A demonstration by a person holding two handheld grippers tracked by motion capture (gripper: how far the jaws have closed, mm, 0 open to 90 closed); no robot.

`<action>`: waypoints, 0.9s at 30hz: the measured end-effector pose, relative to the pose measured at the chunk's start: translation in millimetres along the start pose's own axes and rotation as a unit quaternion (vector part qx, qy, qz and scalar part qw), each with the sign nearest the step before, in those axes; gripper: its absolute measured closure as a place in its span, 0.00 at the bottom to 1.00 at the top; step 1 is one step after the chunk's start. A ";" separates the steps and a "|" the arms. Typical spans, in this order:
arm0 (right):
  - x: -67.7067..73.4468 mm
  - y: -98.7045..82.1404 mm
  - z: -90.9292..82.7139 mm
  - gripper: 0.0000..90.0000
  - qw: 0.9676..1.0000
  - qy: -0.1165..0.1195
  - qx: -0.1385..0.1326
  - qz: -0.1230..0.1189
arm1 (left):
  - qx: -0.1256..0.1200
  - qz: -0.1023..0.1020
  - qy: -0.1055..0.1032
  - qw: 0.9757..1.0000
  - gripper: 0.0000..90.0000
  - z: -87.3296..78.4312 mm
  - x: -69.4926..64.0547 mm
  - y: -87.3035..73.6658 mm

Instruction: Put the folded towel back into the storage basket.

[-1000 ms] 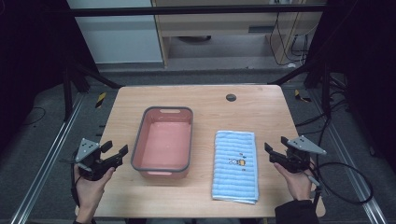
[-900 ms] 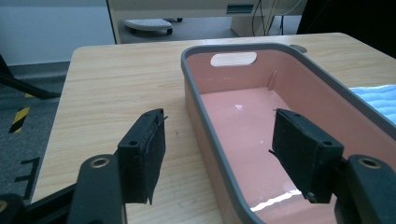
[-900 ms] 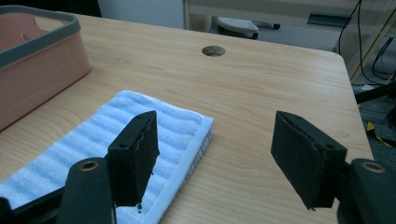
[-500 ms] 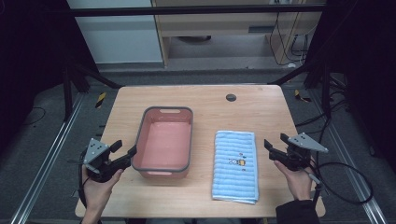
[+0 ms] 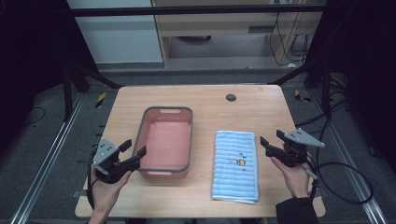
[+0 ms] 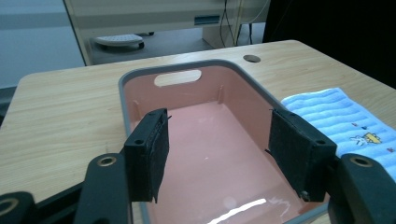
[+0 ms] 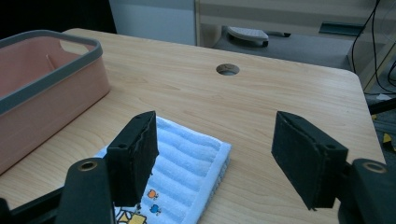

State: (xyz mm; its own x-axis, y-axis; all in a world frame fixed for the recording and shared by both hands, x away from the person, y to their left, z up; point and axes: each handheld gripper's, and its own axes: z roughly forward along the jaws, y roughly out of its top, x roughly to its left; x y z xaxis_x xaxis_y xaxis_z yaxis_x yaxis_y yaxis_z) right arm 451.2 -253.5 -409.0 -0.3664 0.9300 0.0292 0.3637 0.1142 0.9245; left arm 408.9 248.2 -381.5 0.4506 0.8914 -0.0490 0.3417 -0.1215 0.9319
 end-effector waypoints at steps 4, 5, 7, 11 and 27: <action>2.1 3.1 2.3 0.35 1.000 0.004 0.001 -0.002 | 0.000 0.008 -0.009 1.000 0.42 3.1 -8.3 2.1; 2.3 3.7 2.6 0.35 1.000 0.004 0.001 -0.002 | -0.001 0.008 -0.011 1.000 0.42 4.1 -10.2 2.2; 2.2 5.1 3.3 0.35 1.000 0.004 0.000 -0.001 | 0.000 0.010 -0.016 1.000 0.42 6.8 -14.9 2.5; 1.7 7.6 4.6 0.35 1.000 0.001 0.000 0.000 | -0.001 0.011 -0.020 1.000 0.42 9.1 -19.5 2.4; 0.3 13.8 10.8 0.35 1.000 0.004 0.004 0.003 | 0.007 0.028 -0.050 0.998 0.41 26.3 -49.0 3.6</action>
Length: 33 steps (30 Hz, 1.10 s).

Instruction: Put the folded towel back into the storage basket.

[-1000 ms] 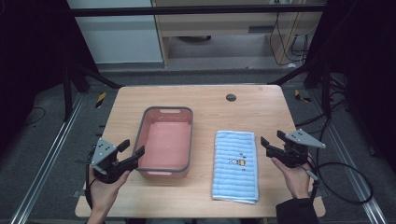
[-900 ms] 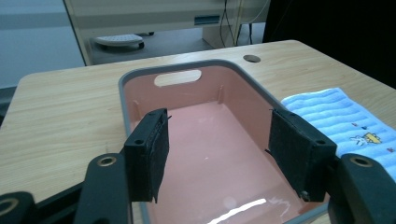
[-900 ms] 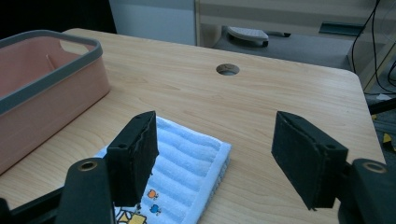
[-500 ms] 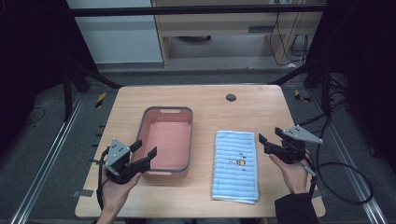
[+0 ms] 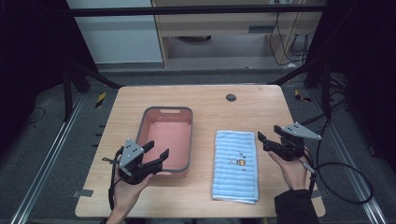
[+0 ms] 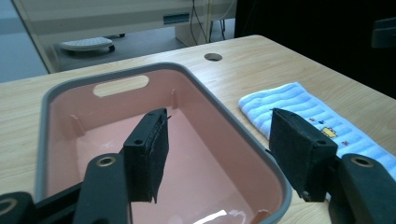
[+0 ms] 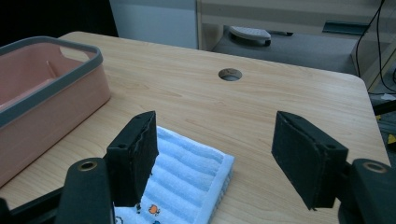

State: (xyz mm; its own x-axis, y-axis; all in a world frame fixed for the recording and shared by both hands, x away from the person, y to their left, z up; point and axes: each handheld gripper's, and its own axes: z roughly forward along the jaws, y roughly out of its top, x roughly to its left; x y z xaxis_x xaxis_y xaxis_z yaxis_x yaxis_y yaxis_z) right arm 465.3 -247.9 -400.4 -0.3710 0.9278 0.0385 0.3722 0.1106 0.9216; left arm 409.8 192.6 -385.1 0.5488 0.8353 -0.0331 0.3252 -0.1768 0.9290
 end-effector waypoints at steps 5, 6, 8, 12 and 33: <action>0.3 1.7 3.0 0.35 1.000 0.001 0.002 -0.001 | 0.000 0.005 -0.008 1.000 0.41 6.2 -9.2 1.6; 0.3 2.1 3.4 0.35 1.000 0.001 0.003 -0.001 | 0.000 0.006 -0.011 1.000 0.41 7.4 -10.9 1.8; 0.7 3.2 3.8 0.35 1.000 0.001 0.003 -0.002 | 0.001 0.008 -0.014 1.000 0.41 9.9 -14.4 2.0; 1.3 4.9 4.5 0.35 1.000 0.002 0.003 -0.003 | 0.004 0.012 -0.021 1.000 0.41 14.7 -21.0 1.8; -0.9 3.9 15.7 0.34 1.000 -0.001 0.013 -0.008 | 0.020 0.038 -0.066 0.997 0.42 40.7 -64.0 -2.5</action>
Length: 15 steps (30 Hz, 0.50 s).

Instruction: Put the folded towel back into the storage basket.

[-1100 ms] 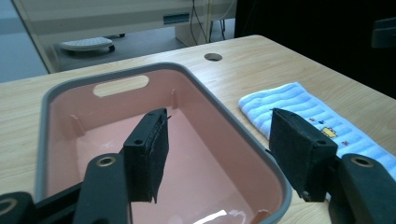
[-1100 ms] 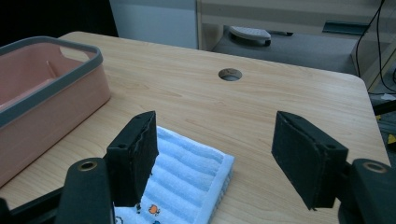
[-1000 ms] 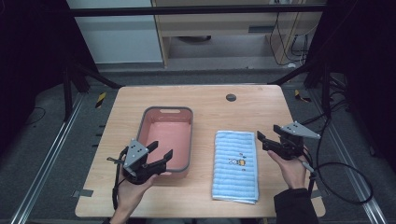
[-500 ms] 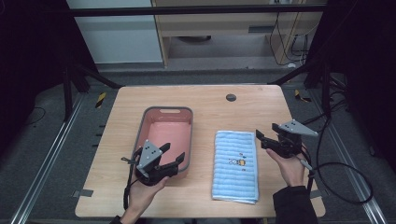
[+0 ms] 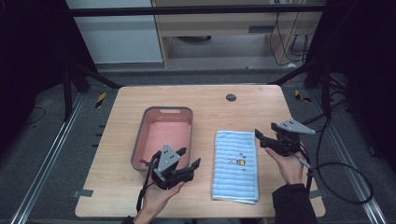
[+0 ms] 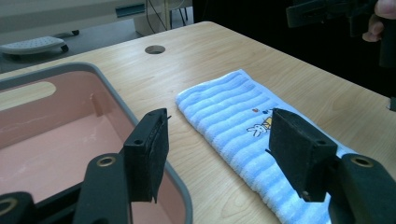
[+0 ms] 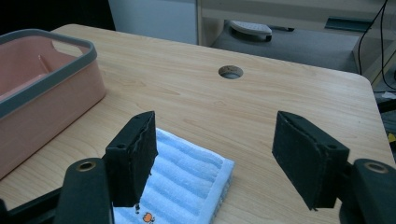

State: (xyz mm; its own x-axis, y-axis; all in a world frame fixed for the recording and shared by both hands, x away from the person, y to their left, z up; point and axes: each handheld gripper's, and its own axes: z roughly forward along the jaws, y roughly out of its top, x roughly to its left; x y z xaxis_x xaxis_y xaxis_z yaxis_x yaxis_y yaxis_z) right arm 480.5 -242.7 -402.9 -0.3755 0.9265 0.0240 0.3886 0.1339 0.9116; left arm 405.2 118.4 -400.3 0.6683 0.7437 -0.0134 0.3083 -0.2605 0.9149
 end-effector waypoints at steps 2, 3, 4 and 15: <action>0.1 0.0 0.3 0.34 1.000 0.000 0.000 0.000 | 0.001 0.000 -0.004 1.000 0.42 2.5 -3.0 -0.1; 0.1 -0.1 1.3 0.34 1.000 0.000 0.000 -0.001 | 0.003 0.003 -0.007 1.000 0.42 4.9 -5.9 -0.3; 0.1 -0.1 1.3 0.34 1.000 0.000 0.000 -0.001 | 0.003 0.003 -0.007 1.000 0.42 4.9 -5.9 -0.3; -3.2 -1.5 10.8 0.33 1.000 -0.003 0.008 -0.001 | 0.019 0.011 -0.019 1.000 0.43 19.7 -19.7 -4.7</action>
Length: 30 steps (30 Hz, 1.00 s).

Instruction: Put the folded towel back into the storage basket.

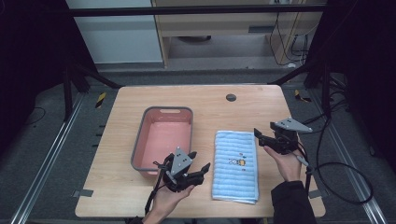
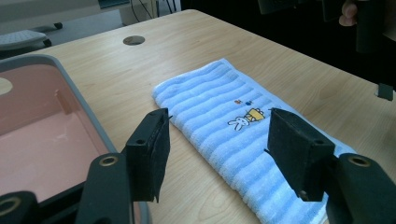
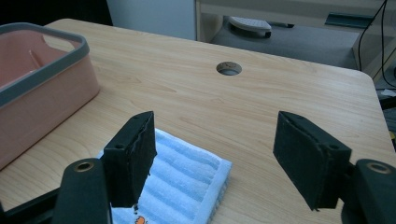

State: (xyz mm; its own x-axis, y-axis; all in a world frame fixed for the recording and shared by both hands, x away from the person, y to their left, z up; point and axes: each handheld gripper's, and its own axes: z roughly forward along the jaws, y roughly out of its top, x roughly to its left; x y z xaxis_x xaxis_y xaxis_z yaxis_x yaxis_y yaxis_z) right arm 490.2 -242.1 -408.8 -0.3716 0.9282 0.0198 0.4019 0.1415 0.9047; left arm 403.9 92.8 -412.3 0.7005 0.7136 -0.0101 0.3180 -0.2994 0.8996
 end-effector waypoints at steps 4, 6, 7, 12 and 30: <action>-1.5 -0.6 2.7 0.33 1.000 0.000 0.003 0.000 | 0.005 -0.001 -0.004 1.000 0.43 5.7 -4.3 -2.2; -2.4 -1.1 4.6 0.34 1.000 0.000 0.003 0.001 | 0.006 -0.001 -0.007 1.000 0.44 8.4 -6.4 -3.1; -2.9 -1.7 6.8 0.34 1.000 0.002 0.003 0.003 | 0.007 -0.003 -0.008 1.000 0.44 9.8 -7.4 -3.6; -3.7 -3.3 12.2 0.34 1.000 0.001 0.010 0.000 | 0.013 -0.005 -0.013 1.000 0.45 16.8 -12.1 -7.0; -9.5 -20.8 31.8 0.37 0.999 0.004 0.036 0.011 | 0.042 -0.002 -0.024 0.999 0.49 37.4 -24.0 -21.4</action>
State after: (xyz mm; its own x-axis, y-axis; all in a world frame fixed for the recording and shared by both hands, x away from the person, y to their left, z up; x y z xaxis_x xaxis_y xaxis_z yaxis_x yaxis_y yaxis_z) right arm 512.0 -243.0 -441.3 -0.3683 0.9287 0.0429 0.4687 0.1456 0.8713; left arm 404.2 58.4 -447.6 0.7285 0.6840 -0.0371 0.3721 -0.3497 0.8598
